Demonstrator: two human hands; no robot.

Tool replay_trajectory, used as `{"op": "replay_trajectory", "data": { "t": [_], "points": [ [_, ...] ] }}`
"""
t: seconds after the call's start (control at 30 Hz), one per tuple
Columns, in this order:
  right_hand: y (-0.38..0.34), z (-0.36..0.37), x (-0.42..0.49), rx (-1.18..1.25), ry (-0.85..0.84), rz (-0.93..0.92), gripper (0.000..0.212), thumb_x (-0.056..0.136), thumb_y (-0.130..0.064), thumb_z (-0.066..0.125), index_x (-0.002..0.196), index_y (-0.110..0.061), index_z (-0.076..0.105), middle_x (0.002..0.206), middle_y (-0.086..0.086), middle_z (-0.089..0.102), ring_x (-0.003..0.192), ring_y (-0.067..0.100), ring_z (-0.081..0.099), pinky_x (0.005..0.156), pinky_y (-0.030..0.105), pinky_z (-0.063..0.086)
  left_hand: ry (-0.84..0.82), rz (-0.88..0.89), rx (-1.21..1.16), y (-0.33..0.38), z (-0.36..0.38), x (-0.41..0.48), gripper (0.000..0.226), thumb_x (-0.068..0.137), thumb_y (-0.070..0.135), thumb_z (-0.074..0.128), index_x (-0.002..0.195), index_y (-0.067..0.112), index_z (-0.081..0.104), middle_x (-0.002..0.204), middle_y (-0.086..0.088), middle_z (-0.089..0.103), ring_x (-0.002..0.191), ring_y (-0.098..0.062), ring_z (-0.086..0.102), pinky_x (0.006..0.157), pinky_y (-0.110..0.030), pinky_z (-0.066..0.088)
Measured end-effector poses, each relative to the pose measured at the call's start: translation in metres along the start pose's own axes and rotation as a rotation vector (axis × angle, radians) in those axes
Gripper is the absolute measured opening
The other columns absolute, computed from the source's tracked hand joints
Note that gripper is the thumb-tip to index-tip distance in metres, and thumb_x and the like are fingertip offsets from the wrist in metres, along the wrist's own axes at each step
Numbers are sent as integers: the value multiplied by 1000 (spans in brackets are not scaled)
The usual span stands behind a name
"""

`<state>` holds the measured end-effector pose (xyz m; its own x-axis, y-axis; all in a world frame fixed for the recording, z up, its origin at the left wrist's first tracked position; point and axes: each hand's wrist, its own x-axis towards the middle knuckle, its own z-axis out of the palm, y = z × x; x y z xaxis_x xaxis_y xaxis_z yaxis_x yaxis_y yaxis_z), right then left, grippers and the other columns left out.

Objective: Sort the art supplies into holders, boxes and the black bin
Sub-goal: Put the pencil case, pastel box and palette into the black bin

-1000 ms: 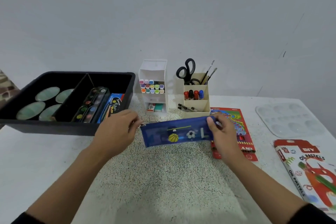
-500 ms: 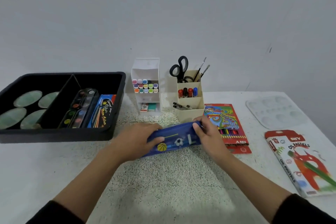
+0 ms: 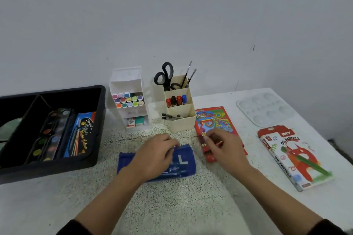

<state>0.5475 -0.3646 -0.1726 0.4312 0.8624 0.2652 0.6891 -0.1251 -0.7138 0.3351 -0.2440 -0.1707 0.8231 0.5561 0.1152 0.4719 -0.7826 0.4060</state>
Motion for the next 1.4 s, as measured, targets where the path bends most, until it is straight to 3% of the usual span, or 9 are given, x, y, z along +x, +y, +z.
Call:
{"op": "replay_trajectory", "data": {
  "t": [0.17,0.27,0.37,0.53,0.63,0.77,0.93,1.17,1.4],
  "points": [
    [40,-54,-4,-124,211,17,9,93,-16,69,85,-20,67,75,-12,65,72,6,60,61,10,37,-81,144,54,54,32,45,42,101,13,47,140,26,54,137,6,52,127,-13,41,105,-36,42],
    [75,-89,-5,-298,249,52,1,94,-20,67,93,-19,67,83,-5,66,82,18,59,70,27,42,-172,166,206,74,56,75,53,103,20,45,155,28,33,162,0,26,152,-22,16,119,-45,30],
    [108,-119,-7,-516,150,240,28,95,-37,62,119,-23,62,113,2,67,111,28,54,90,44,40,-284,68,333,92,73,95,53,109,38,30,160,32,15,170,-2,1,156,-24,-6,124,-47,11],
    [143,-157,-15,-650,-67,494,70,87,-74,49,144,-35,37,150,9,40,138,35,36,107,55,35,-255,29,426,116,87,104,77,95,56,-3,154,29,38,161,-8,34,147,-35,30,115,-50,30],
    [155,-167,-16,-614,-174,549,86,81,-83,46,150,-36,26,150,8,41,137,33,41,106,53,40,-131,106,311,134,93,106,59,104,48,20,141,23,58,139,-9,57,124,-31,51,97,-44,50],
    [159,-179,-10,-497,-195,554,95,72,-76,68,147,-32,29,138,6,52,125,29,53,100,50,49,-289,141,128,149,84,128,40,98,41,59,137,32,56,130,3,50,117,-17,52,95,-37,49],
    [164,-187,-5,-271,-170,625,104,56,-61,90,135,-27,30,126,3,58,106,22,62,90,38,52,-582,153,233,141,75,174,87,79,72,68,152,46,29,167,9,13,153,-14,4,118,-56,9],
    [171,-201,-6,171,-128,732,78,67,-38,92,124,-28,40,109,-3,69,83,18,75,81,44,62,-436,291,456,142,84,192,87,49,98,56,106,34,48,105,12,45,108,-11,43,104,-42,24],
    [175,-208,6,781,25,831,69,77,-14,86,129,-19,41,107,11,75,83,31,76,68,47,63,-372,85,498,147,88,181,85,57,100,46,92,23,44,92,8,48,81,-13,48,69,-32,31]
  ]
}}
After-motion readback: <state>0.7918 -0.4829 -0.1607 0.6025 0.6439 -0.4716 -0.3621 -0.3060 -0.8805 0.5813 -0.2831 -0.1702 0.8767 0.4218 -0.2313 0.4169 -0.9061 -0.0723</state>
